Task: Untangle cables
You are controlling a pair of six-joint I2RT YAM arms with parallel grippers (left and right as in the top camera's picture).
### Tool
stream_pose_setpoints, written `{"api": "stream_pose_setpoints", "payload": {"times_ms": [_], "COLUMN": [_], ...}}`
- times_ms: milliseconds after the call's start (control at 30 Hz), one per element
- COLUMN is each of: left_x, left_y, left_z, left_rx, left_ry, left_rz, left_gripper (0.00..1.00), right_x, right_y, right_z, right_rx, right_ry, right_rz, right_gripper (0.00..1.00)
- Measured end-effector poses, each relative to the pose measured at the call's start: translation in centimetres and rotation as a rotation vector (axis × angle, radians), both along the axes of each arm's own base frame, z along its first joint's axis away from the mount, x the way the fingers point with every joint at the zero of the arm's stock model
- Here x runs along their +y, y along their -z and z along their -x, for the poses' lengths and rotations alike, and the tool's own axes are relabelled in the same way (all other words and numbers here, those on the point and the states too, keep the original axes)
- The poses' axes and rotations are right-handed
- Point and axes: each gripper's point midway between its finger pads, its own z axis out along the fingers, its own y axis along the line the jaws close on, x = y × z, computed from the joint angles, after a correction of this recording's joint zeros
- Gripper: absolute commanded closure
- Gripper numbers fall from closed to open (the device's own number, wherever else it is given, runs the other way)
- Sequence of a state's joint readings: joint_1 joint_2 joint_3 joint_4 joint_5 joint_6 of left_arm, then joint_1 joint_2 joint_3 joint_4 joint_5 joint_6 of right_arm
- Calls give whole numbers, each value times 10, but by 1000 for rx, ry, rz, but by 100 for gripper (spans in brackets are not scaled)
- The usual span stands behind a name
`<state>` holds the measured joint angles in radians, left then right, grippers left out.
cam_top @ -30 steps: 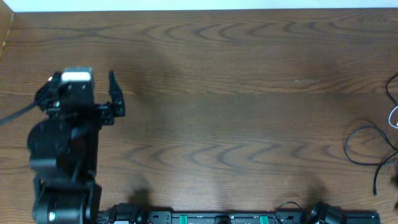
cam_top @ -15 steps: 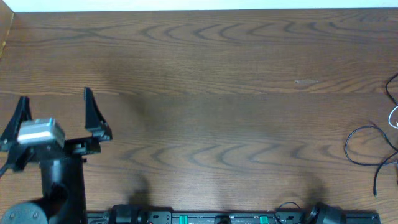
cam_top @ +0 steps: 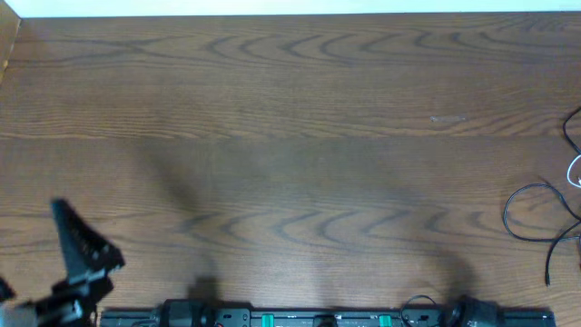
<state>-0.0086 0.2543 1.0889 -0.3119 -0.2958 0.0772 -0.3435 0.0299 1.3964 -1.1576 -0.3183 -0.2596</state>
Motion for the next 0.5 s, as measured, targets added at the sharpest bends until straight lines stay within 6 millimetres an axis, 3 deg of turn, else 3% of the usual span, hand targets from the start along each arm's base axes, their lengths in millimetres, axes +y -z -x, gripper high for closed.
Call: {"api": "stream_pose_setpoints", "payload": {"times_ms": [200, 367, 500], "left_x": [14, 20, 23], "left_y": [9, 13, 19], "left_z": [44, 86, 97], "left_rx": [-56, -151, -145], "left_ry": [-75, -98, -112], "left_rz": [42, 76, 90], "left_gripper": [1, 0, 1], "right_x": [-17, -13, -9], "right_y": [5, -1, 5], "right_z": [7, 3, -10], "right_rx": [20, -4, 19], "right_ry": [16, -44, -83], "right_rz": [-10, 8, 10], "right_gripper": [1, 1, 1]}}
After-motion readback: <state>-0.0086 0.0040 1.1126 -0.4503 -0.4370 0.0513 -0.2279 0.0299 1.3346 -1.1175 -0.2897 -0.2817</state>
